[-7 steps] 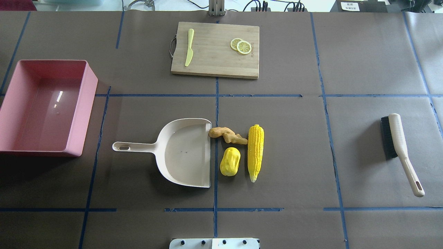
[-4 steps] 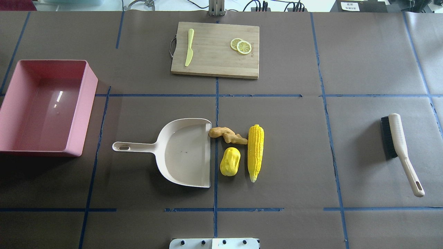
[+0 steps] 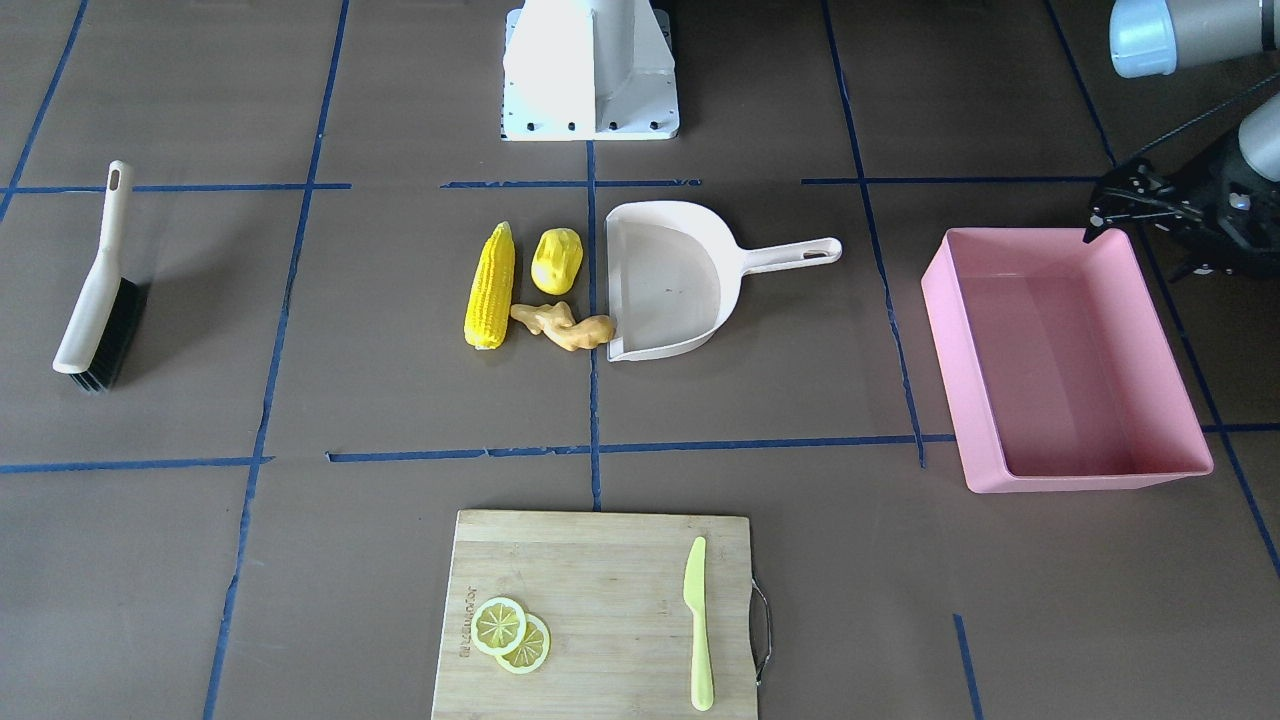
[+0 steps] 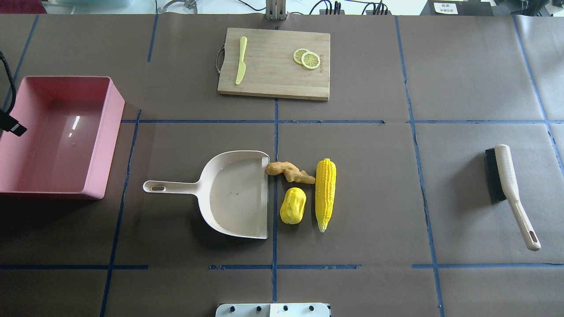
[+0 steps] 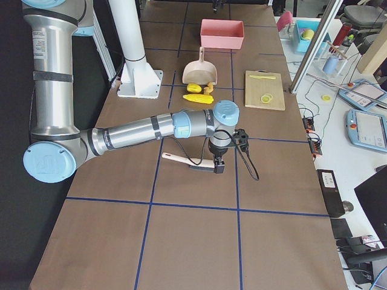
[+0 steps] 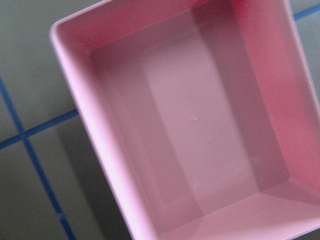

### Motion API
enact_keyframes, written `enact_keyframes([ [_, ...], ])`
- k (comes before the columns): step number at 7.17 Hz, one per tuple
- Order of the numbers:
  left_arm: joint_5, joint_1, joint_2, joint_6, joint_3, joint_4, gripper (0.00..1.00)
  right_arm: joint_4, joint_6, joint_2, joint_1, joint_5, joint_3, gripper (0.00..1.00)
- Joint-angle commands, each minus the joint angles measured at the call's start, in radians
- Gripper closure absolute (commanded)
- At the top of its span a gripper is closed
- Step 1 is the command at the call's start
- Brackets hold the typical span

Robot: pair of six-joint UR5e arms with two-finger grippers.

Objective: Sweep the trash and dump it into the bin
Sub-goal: 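Move the left gripper to the dustpan handle while the right gripper reaches the brush handle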

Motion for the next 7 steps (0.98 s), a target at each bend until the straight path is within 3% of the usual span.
enact_keyframes([
  [1,0.026,0.162,-0.106,-0.001,-0.021,-0.034,0.0,0.001,0.192,-0.014,-0.094,-0.003,0.086,0.01],
  [2,0.11,0.246,-0.161,-0.013,-0.021,-0.033,0.0,0.001,0.217,-0.024,-0.118,-0.003,0.114,0.01],
  [4,0.146,0.351,-0.216,-0.006,-0.011,-0.056,0.0,0.002,0.307,-0.066,-0.161,-0.003,0.192,0.01],
  [5,0.146,0.379,-0.22,-0.001,-0.005,-0.101,0.0,0.06,0.387,-0.089,-0.2,-0.008,0.204,0.02],
  [7,0.146,0.423,-0.223,-0.001,0.037,-0.177,0.0,0.334,0.583,-0.202,-0.272,-0.043,0.201,0.03],
])
